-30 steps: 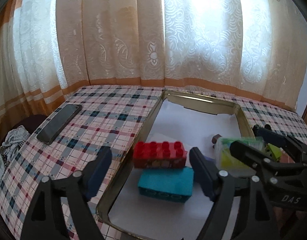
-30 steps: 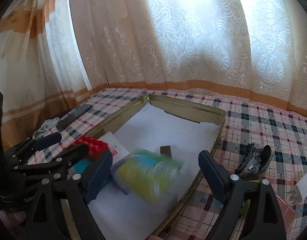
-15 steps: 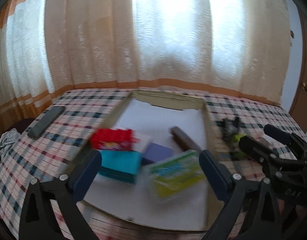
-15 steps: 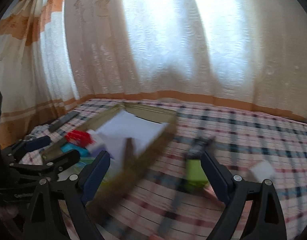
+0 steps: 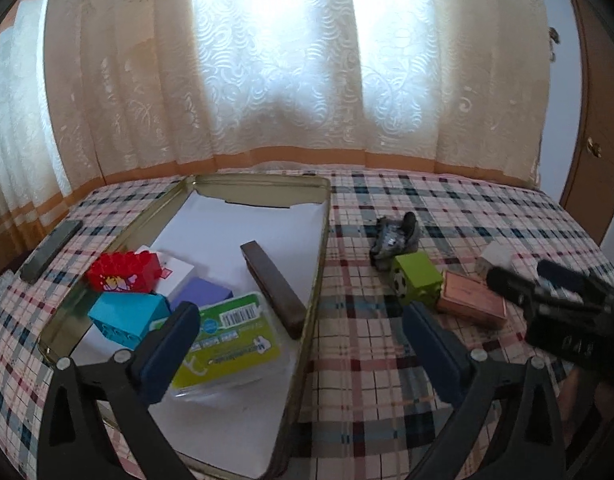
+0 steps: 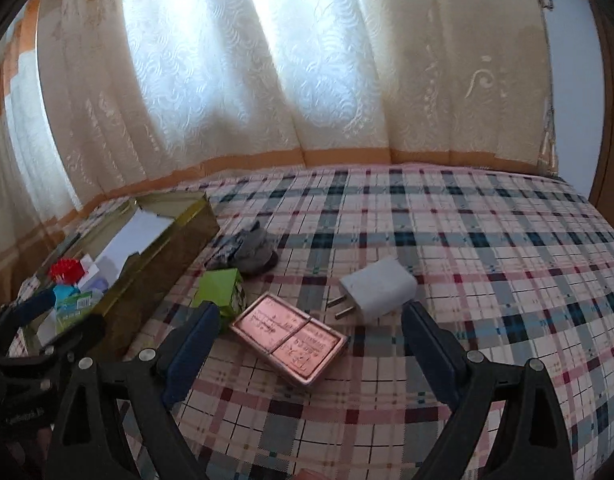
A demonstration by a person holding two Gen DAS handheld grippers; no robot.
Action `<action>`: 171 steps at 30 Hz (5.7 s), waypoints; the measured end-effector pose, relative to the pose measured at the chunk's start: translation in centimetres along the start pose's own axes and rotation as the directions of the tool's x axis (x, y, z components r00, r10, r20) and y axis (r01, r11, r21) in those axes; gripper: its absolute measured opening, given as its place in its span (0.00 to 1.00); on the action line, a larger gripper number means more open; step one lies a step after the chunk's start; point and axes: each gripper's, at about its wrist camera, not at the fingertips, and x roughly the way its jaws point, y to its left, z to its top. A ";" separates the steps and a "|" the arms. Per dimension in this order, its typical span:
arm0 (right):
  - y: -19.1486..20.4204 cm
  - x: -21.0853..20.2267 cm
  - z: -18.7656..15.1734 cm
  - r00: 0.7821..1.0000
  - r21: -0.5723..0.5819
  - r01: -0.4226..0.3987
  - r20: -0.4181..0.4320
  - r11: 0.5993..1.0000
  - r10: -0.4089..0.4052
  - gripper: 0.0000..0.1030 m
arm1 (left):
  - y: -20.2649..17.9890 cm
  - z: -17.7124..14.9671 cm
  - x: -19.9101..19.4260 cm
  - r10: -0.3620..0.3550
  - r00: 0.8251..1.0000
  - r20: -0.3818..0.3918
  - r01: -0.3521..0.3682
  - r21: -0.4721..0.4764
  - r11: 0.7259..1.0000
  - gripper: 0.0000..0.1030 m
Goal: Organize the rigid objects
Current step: 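Move the right tool to the copper card and grasp it, then grasp the lime-green Lego brick with the left tool while the right tool holds the copper card, then lift and carry the green brick and copper card toward the gold tray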
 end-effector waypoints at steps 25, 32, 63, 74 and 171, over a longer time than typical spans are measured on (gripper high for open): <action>1.1 5.1 -0.4 0.976 -0.012 0.026 -0.218 1.000 -0.028 0.55 | -0.2 0.2 1.7 0.012 0.999 -0.041 -0.013 -0.029 0.999 1.00; 0.6 4.8 -0.6 0.977 0.006 -0.020 -0.213 1.000 0.020 0.53 | -1.9 0.7 1.6 0.006 0.999 -0.037 -0.006 0.002 1.000 1.00; -2.3 4.2 -0.4 0.976 -0.010 -0.019 -0.218 1.000 0.016 0.57 | -5.5 1.9 4.1 -0.029 0.998 -0.052 0.033 0.080 0.996 1.00; -3.0 3.3 -1.1 0.972 -0.008 -0.094 -0.218 0.996 0.090 0.47 | -6.0 1.9 4.1 -0.023 0.998 -0.058 0.028 0.078 0.997 1.00; -3.8 -4.5 -1.4 0.986 0.024 0.042 0.157 0.999 -0.045 0.46 | -6.9 0.8 1.4 -0.126 0.991 0.034 0.123 0.088 0.988 0.30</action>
